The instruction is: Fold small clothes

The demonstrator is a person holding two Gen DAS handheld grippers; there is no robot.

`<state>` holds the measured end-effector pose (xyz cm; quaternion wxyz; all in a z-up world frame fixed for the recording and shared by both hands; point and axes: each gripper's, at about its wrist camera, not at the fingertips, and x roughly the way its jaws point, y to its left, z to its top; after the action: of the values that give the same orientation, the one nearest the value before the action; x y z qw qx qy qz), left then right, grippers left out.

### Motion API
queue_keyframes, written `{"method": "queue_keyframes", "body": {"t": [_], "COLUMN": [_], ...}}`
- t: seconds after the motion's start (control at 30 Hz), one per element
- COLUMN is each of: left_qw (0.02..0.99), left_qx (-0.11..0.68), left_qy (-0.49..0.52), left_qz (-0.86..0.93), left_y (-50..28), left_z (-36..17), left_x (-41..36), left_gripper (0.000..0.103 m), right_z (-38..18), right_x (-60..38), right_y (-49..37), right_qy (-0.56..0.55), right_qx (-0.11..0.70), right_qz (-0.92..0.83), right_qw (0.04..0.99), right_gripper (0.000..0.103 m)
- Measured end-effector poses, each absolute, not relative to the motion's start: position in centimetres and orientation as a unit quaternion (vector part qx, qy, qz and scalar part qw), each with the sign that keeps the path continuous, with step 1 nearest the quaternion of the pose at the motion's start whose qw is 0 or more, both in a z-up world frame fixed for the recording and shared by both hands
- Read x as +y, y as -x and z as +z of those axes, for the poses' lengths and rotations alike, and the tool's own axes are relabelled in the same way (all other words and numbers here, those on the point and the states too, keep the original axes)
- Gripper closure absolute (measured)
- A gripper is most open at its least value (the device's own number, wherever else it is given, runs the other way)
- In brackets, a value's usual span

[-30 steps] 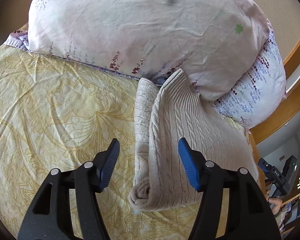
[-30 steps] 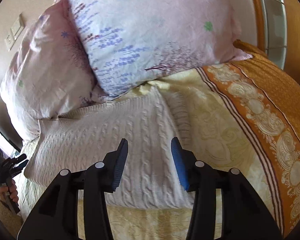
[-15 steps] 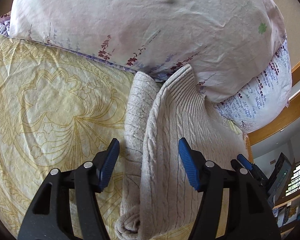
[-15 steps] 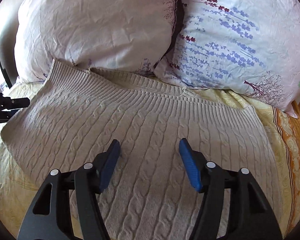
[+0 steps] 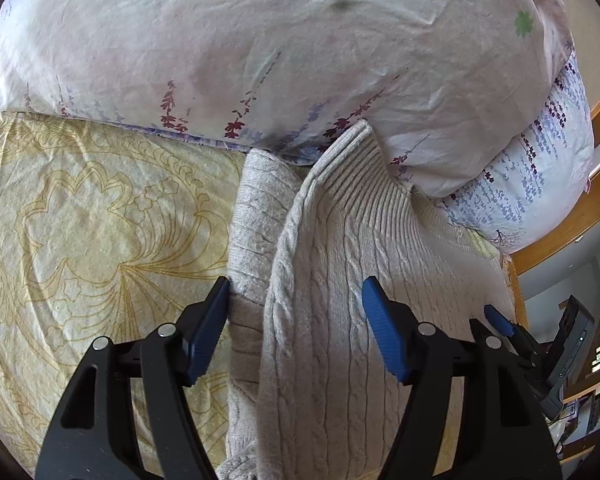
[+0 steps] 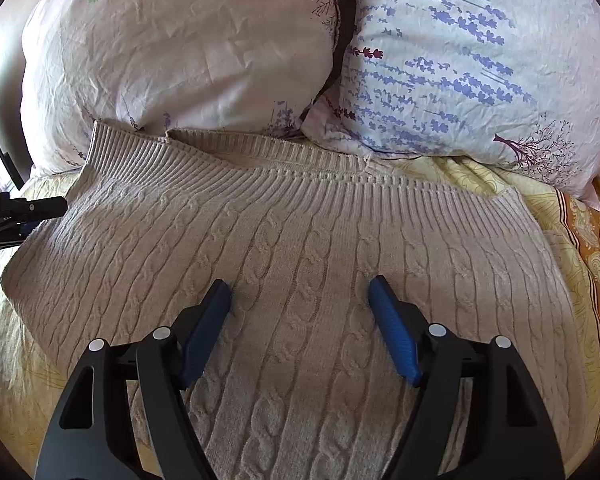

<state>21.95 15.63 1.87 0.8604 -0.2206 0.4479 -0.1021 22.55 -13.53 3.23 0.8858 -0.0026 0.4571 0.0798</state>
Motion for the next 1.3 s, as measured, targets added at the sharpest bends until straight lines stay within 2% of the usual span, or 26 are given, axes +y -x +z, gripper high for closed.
{"method": "queue_keyframes", "body": {"t": [0.17,0.3,0.37,0.43,0.6,0.7,0.8,0.93,1.1,1.3], "left_qw": [0.858,0.856,0.854,0.851,0.848,0.835,0.825,0.811,0.802,0.762], "left_qx": [0.450,0.456,0.459,0.463,0.467,0.478,0.475,0.452,0.415,0.386], "left_qy": [0.225,0.222,0.221,0.224,0.226,0.248,0.284,0.347,0.393,0.458], "left_qz": [-0.104,-0.102,-0.102,-0.105,-0.104,-0.112,-0.112,-0.133,-0.174,-0.245], "left_y": [-22.3,-22.3,-22.3,-22.4,-22.3,-22.6,-22.7,-22.0,-21.0,-20.9], "left_z": [1.8,1.7,1.7,1.6,1.7,1.4,1.2,2.1,4.8,5.9], "left_x": [15.1,14.9,14.8,14.7,14.6,14.4,14.6,14.9,12.6,6.8], "left_gripper": [0.038,0.050,0.055,0.060,0.060,0.079,0.082,0.083,0.084,0.084], "right_z": [3.2,3.1,3.0,3.0,3.0,3.0,3.1,4.4,6.6,5.9], "right_x": [-13.4,-13.3,-13.1,-12.9,-12.8,-12.8,-13.2,-15.1,-19.9,-24.2], "right_y": [-22.6,-22.7,-22.8,-22.8,-22.8,-22.7,-22.6,-22.2,-21.7,-22.6], "right_qy": [0.004,0.005,0.008,0.015,0.014,0.012,0.001,-0.072,-0.170,-0.299], "right_qx": [0.458,0.459,0.460,0.460,0.460,0.460,0.456,0.437,0.385,0.402], "right_qz": [0.082,0.089,0.097,0.094,0.090,0.090,0.097,0.122,0.113,0.159], "right_qw": [0.885,0.884,0.882,0.883,0.883,0.883,0.885,0.888,0.900,0.851], "right_gripper": [0.026,0.019,0.012,0.011,0.009,0.008,0.008,0.008,0.001,0.001]}}
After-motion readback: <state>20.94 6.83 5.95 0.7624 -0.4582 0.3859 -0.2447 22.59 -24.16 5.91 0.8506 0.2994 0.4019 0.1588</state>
